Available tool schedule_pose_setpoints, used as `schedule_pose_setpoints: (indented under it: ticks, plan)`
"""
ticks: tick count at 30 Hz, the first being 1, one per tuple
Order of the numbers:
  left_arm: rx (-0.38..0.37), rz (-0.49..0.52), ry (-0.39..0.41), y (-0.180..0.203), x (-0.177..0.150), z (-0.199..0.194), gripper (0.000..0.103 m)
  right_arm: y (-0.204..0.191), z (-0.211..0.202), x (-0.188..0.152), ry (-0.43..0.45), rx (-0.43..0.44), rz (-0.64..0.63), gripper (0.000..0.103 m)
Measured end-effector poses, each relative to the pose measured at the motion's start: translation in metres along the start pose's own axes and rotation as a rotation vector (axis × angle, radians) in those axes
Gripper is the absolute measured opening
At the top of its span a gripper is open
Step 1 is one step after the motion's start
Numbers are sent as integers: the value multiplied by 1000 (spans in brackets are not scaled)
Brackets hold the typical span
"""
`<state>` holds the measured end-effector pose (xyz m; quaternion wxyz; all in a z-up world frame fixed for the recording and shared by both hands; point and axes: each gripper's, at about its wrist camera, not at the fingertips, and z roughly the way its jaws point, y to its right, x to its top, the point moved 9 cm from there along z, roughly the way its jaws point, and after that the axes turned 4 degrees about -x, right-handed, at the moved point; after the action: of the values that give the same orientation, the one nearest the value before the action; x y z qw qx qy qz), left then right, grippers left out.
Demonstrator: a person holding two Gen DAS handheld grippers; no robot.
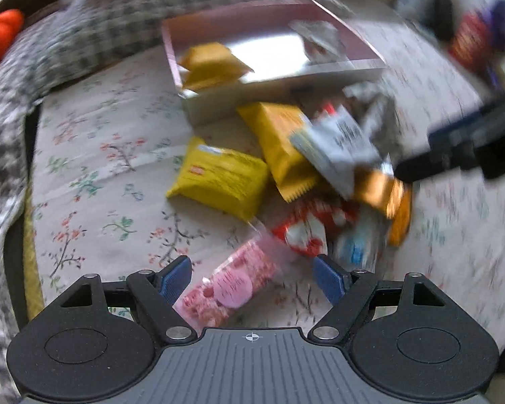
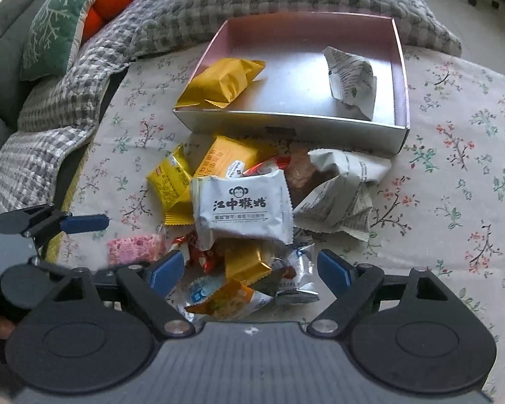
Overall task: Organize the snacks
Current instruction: 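Grasp the pink translucent snack bag with the left tool, then grasp the white printed snack packet with the right tool while the left tool holds the pink bag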
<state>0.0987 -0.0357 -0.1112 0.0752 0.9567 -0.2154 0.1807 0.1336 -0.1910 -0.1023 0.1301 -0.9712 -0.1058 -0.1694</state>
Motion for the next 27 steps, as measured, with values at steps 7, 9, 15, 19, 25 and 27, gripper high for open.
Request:
schedule_pose_setpoints:
  ticks: [7,9,15,19,25,27]
  plan:
    - [58,143,-67,10,-12,21,77,-4,1,-1,7,-11,-6,84]
    - [74,167,-84,10,-15,25,75,-5,1,0,9,-15,-8,83]
    - [45,156,-96,11,-14,27,42,-6,1,1,15,-26,-14,82]
    - [38,155,-95,17,-11,27,30,-3,1,1,16,-31,2,80]
    - [-1,165,-69,28,-7,16,29,-2,-1,1,24,-28,5,74]
    - [-29,146,-38,29,-3,6,29,-2,-1,2,24,-24,5,70]
